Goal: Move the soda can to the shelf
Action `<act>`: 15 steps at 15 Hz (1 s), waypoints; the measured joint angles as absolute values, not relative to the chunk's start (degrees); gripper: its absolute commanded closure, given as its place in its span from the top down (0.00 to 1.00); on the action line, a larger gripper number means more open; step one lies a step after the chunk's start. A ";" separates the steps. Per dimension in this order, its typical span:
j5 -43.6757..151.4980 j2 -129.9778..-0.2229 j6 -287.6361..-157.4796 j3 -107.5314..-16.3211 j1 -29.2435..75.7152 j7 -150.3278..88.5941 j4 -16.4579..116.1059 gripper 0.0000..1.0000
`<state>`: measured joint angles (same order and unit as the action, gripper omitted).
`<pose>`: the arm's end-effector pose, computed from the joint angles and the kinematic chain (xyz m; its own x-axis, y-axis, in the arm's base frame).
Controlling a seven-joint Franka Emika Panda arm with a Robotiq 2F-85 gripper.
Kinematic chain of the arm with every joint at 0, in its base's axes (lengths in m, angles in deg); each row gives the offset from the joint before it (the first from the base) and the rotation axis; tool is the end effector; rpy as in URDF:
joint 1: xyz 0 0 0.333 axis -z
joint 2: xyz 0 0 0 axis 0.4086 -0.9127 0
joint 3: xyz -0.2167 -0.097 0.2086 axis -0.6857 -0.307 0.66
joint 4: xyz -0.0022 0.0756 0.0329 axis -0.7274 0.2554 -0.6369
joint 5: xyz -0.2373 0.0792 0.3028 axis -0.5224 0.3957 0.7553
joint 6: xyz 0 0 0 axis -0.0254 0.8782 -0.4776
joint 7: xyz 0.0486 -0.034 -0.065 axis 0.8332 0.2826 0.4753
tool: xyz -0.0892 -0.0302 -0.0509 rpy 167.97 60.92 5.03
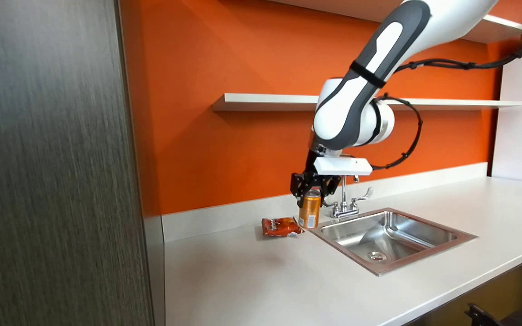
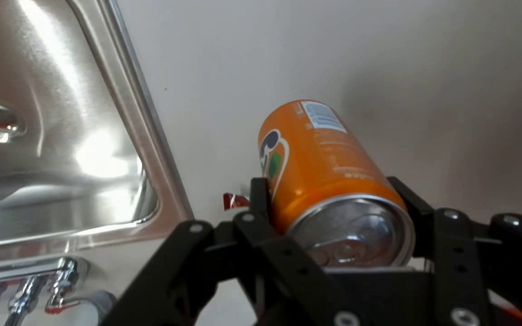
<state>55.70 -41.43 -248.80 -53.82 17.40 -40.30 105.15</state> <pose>0.4606 0.0892 0.3427 0.9389 -0.0454 0.3411 -0.0254 -0.9977 -0.0628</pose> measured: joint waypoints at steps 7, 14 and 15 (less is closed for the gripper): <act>54.58 -24.32 -236.61 -50.73 17.81 -43.82 100.12 0.39; 54.63 -18.61 -231.08 -49.48 19.27 -44.75 89.42 0.39; 54.63 -18.67 -230.21 -49.47 19.59 -44.77 87.52 0.39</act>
